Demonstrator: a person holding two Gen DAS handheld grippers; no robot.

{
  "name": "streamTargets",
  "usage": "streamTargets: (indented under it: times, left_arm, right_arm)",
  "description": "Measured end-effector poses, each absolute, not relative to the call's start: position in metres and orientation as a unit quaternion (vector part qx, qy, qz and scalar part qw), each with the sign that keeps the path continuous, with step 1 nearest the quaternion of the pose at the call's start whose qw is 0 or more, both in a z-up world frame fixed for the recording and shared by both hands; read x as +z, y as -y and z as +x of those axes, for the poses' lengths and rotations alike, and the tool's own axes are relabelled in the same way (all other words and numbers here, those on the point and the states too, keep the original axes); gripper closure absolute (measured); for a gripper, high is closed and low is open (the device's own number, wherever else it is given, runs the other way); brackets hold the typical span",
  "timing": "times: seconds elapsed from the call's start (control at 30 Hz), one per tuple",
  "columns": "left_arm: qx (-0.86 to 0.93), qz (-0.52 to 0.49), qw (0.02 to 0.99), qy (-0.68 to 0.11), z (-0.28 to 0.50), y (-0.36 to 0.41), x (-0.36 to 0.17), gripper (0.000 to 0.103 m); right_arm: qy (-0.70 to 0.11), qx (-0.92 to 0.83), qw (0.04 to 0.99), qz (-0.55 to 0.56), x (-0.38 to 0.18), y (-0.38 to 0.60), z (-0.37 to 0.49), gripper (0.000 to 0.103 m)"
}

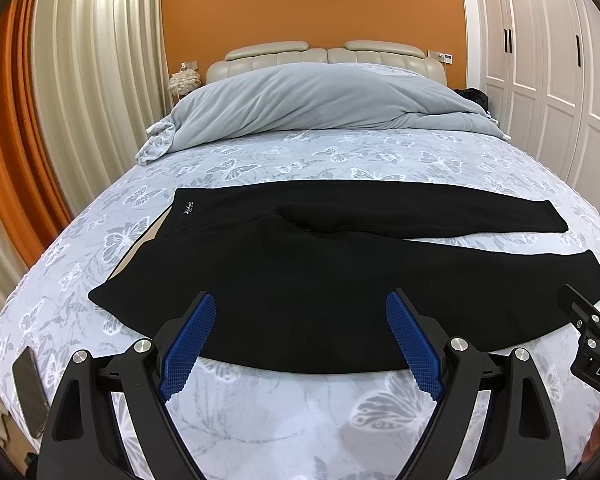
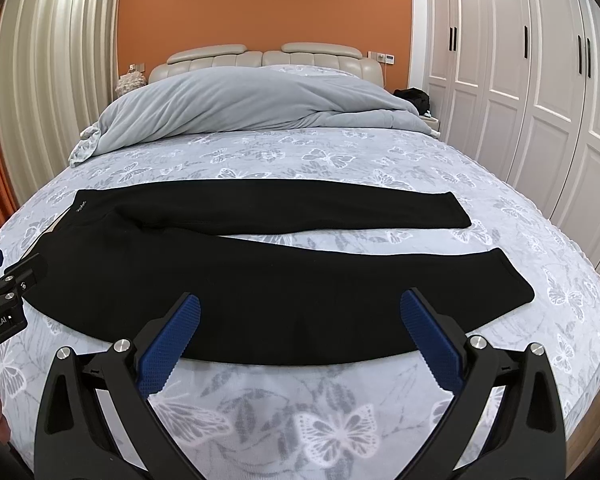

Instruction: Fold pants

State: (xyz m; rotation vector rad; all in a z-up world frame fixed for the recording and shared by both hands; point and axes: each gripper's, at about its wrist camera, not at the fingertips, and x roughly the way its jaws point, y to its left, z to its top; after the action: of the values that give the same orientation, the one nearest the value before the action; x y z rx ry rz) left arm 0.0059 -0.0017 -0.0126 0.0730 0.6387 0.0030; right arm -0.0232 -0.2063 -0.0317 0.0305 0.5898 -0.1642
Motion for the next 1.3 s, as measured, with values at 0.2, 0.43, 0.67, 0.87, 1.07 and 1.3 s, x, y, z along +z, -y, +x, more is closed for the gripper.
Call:
streamTargets:
  times: [0.2,0.43,0.67,0.87,1.07,1.3]
  left_arm:
    - [0.002,0.036,0.949,-0.314,0.006,0.002,-0.013,0.018]
    - [0.002,0.037,0.949,-0.313,0.005,0.002,-0.013,0.018]
    - [0.002,0.037,0.949,-0.313,0.006,0.002,-0.012,0.018]
    - [-0.005,0.024,0.946,-0.324,0.01,-0.002,-0.014,0.018]
    - [-0.057,-0.05,0.927,-0.368,0.044,-0.036,-0.008,0.015]
    - [-0.047,-0.109,0.903,-0.413,0.147,-0.104,-0.007,0.014]
  right_arm:
    - [-0.29,-0.08,0.953,0.015,-0.032,0.207,-0.023,0.005]
    - [-0.291,-0.079,0.953,0.015,-0.032,0.207,-0.024,0.005]
    - [-0.29,-0.079,0.954,0.014,-0.032,0.207,-0.024,0.005]
    - [-0.296,-0.078,0.952,0.016,-0.033,0.211,-0.022,0.005]
    - [-0.343,-0.057,0.937,0.027,-0.031,0.267,0.007,0.005]
    - [-0.383,-0.088,0.919,0.024,-0.037,0.39,0.087,0.005]
